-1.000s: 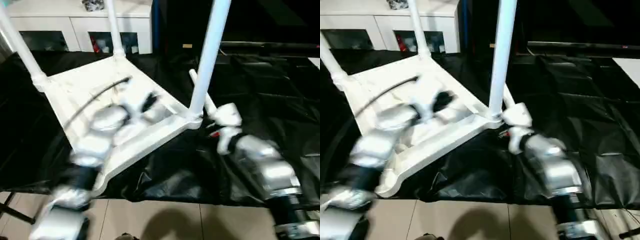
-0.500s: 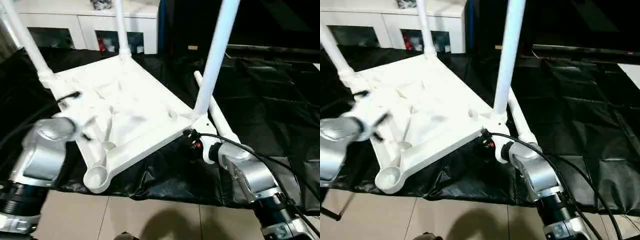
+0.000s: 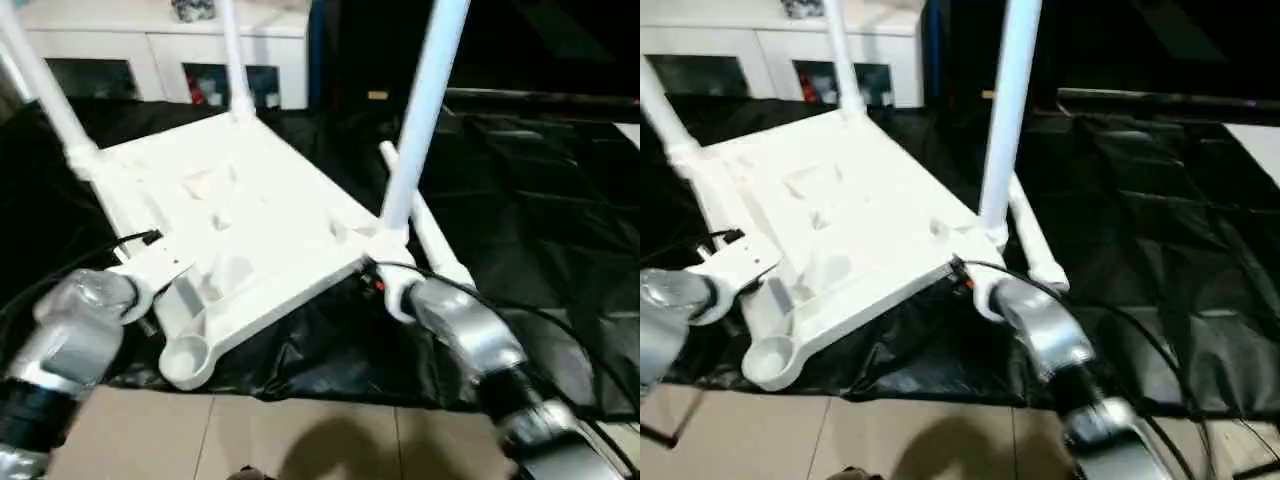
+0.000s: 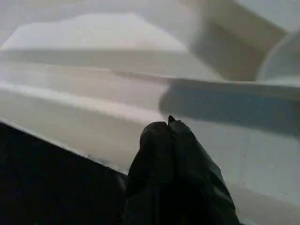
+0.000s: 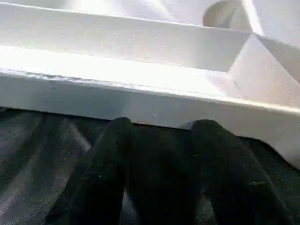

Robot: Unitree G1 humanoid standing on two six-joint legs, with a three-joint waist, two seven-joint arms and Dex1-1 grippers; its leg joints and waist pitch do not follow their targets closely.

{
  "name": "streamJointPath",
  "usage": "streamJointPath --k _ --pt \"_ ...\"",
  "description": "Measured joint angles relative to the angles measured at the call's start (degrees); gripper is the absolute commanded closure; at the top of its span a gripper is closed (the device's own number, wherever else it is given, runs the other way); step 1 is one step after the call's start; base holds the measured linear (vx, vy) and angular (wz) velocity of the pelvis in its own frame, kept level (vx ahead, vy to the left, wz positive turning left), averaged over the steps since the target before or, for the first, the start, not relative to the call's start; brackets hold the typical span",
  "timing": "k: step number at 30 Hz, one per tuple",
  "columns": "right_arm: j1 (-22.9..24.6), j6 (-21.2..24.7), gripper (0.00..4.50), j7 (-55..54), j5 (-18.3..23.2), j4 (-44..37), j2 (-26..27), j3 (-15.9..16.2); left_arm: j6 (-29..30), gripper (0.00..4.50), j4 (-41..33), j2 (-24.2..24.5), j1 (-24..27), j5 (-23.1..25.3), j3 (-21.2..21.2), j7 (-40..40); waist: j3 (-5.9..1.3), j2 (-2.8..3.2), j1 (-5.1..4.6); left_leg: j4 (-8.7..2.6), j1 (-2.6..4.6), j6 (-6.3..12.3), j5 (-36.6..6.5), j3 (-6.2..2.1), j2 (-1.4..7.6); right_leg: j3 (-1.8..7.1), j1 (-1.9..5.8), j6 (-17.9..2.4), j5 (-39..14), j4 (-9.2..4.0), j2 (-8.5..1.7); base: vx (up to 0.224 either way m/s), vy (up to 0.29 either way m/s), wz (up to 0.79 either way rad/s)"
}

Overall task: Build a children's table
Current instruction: Rotate table base

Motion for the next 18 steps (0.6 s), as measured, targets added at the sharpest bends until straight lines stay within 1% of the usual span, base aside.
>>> streamJointPath --k 2,4,6,7,8,10,15,17,18 --pt "-1.1 -0.8 2.6 -0.88 -0.05 2.02 0.28 -0.35 0.1 4.5 -1.26 0.41 0.41 -1.31 -0.41 -2.26 0.0 0.0 0.0 0.0 0.0 -0.01 0.01 0.0 0.0 0.0 -0.01 -0.01 0.0 0.03 0.0 0.0 0.0 0.0" --pt "-2.81 -2.32 2.78 -1.8 -0.1 5.33 0.94 -0.67 0.32 4.5 -4.74 2.52 2.01 -4.26 -1.29 -7.28 0.0 -0.06 -0.15 0.0 0.04 -0.04 0.02 0.0 0.01 0.01 -0.03 -0.03 0.01 0.07 0.0 0.0 0.0 0.0" --pt "-4.36 -3.7 2.96 -2.59 -0.21 8.38 1.37 -1.31 -0.05 4.5 -8.22 3.9 3.2 -7.61 -2.34 -12.31 0.01 -0.04 -0.03 0.0 0.05 -0.06 0.03 -0.01 0.01 0.0 -0.04 -0.03 0.01 0.1 0.0 0.0 0.0 0.0" --pt "-4.56 -4.16 3.09 -2.84 -0.31 9.0 1.52 -1.48 -0.16 4.5 -8.8 4.17 3.35 -8.0 -2.32 -13.1 -0.01 -0.07 -0.01 0.0 0.05 -0.07 0.04 -0.01 0.01 0.0 -0.04 -0.03 0.01 0.12 0.0 0.0 0.0 0.0" --pt "-4.92 -4.82 3.09 -2.8 -0.35 9.94 1.73 -1.49 -0.17 4.5 -9.31 4.83 3.6 -8.83 -2.33 -14.21 -0.01 -0.08 -0.2 0.0 0.07 -0.07 0.04 -0.01 0.01 0.01 -0.04 -0.04 0.02 0.12 0.01 0.0 0.0 0.0" --pt "-5.53 -6.24 3.29 -2.98 -0.44 11.69 1.91 -1.55 -0.49 4.5 -10.24 5.29 3.92 -10.34 -2.46 -16.86 -0.01 -0.08 -0.63 0.0 0.07 -0.07 0.04 0.01 0.01 0.02 -0.04 -0.06 0.03 0.11 0.01 0.0 0.0 0.0" --pt "-6.69 -9.08 3.71 -3.81 -0.49 15.34 2.6 -2.32 -1.33 4.5 -12.03 4.75 4.47 -13.31 -3.86 -20.96 -0.01 -0.07 -1.06 0.0 0.09 -0.07 0.04 0.01 0.01 0.02 -0.04 -0.06 0.03 0.13 0.01 0.0 0.0 0.0" --pt "-7.03 -9.98 3.87 -4.08 -0.5 17.0 3.01 -2.67 -4.88 4.5 -9.36 2.0 4.04 -13.31 -4.72 -21.08 -0.05 0.0 -1.03 0.0 0.11 -0.07 0.04 0.01 -0.03 0.06 0.0 -0.07 0.04 0.12 0.0 0.0 0.0 0.0" --pt "-7.25 -10.3 4.09 -4.16 -0.51 17.51 3.34 -2.66 -6.92 4.5 -7.85 0.47 3.83 -13.29 -5.01 -20.87 -0.06 -0.01 -0.97 0.03 0.12 -0.08 0.05 0.01 -0.03 0.07 0.01 -0.08 0.04 0.13 0.0 0.0 0.0 0.0"
